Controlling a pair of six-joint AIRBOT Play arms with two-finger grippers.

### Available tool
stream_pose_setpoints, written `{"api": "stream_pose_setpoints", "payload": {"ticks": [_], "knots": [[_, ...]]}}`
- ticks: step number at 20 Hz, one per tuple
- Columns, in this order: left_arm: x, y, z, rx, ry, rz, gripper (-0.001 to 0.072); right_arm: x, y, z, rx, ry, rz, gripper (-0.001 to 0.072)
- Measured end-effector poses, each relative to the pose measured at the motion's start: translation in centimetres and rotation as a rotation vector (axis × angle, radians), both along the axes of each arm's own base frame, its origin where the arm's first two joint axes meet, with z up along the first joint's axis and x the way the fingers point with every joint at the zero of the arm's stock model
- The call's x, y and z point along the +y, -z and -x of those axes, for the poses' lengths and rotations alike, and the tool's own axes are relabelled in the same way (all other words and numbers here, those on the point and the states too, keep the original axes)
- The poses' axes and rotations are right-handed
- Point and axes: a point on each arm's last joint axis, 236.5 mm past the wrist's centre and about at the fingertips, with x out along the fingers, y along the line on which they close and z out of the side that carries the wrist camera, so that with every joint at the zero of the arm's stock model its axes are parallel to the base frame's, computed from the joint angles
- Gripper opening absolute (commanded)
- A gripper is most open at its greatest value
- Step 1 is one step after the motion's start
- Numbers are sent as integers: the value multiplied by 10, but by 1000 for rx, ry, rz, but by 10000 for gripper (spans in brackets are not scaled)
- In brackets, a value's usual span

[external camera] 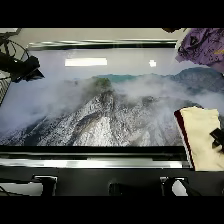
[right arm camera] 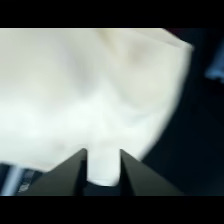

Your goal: Fold the clothes and pants, and hang the long-sleeved shirts on hangers.

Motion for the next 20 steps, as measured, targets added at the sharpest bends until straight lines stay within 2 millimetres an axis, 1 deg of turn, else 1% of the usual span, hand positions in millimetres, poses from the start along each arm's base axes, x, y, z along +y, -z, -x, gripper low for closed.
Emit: {"api": "stream_pose_setpoints", "payload": {"ticks": [1, 2, 4, 5, 7, 8, 10, 11, 13, 14, 16, 18, 20], "knots": [[-1, 0, 1, -6, 26, -11, 16, 13, -3, -26, -102, -52, -45, 26], [-4, 1, 4, -10, 57, -23, 15, 30, -9, -55, -213, -130, -87, 26], [-10, 7, 15, -1, 118, -56, 15, 73, -23, -102, -367, -318, -136, 25], [-14, 11, 23, 7, 141, -72, 15, 98, -29, -119, -415, -425, -147, 25], [-22, 23, 46, 20, 183, -105, 16, 154, -38, -141, -471, -631, -161, 25], [-25, 31, 60, 23, 196, -120, 15, 183, -41, -148, -491, -723, -168, 25], [-33, 43, 89, 21, 219, -136, 16, 236, -45, -151, -518, -870, -173, 25], [-36, 48, 101, 14, 227, -141, 16, 259, -47, -150, -529, -931, -170, 25], [-40, 54, 121, -6, 236, -150, 17, 297, -50, -145, -553, -1017, -178, 25], [-41, 55, 126, -20, 238, -154, 17, 309, -51, -143, -563, -1047, -179, 26], [-41, 57, 134, -32, 242, -159, 17, 325, -54, -142, -583, -1083, -172, 27], [-41, 59, 138, -38, 243, -166, 18, 332, -55, -141, -596, -1103, -167, 27], [-41, 59, 140, -43, 243, -167, 18, 335, -56, -142, -603, -1113, -160, 27]]}}
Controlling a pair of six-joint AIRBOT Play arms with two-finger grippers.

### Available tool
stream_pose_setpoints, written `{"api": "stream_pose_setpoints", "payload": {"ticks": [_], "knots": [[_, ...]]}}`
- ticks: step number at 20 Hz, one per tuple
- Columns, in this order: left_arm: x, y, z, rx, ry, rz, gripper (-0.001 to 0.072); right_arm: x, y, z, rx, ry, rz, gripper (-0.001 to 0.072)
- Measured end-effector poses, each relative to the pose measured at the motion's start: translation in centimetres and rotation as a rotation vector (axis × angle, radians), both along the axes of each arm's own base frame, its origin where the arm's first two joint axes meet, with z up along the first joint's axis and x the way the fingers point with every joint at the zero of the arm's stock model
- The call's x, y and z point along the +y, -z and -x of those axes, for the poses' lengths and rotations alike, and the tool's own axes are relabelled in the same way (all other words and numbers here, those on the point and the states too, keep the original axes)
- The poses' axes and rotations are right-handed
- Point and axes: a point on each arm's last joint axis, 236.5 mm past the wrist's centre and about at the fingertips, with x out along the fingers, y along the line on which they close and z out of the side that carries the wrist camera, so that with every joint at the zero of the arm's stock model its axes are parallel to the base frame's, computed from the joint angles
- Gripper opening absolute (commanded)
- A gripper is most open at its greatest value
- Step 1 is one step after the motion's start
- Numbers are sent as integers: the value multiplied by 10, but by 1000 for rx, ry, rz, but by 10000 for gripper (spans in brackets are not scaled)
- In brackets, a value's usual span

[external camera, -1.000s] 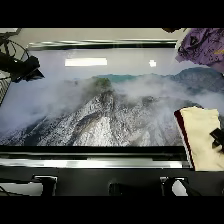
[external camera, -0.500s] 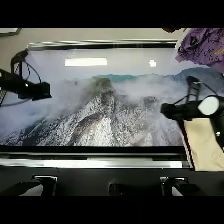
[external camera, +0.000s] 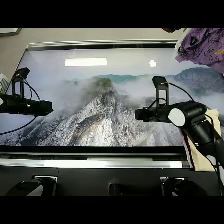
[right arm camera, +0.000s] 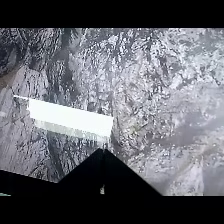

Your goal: Fold the clothes and pants, and hang the long-sleeved shirts on hangers.

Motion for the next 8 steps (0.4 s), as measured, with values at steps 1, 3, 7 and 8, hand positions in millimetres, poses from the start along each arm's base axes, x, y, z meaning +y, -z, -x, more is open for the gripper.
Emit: {"api": "stream_pose_setpoints", "payload": {"ticks": [1, 3, 7, 8], "knots": [[0, 1, 1, 1, 0, -1, 18, 1, 0, 0, -2, -2, 0, 27], [0, 1, 1, -3, 0, -1, 18, 3, -1, 0, -5, -3, -3, 27], [1, 1, 2, -4, -1, -2, 18, 3, -1, 0, -11, -4, 0, 27], [1, 1, 2, -4, -1, -2, 18, 4, -1, 0, -11, -5, 0, 27]]}}
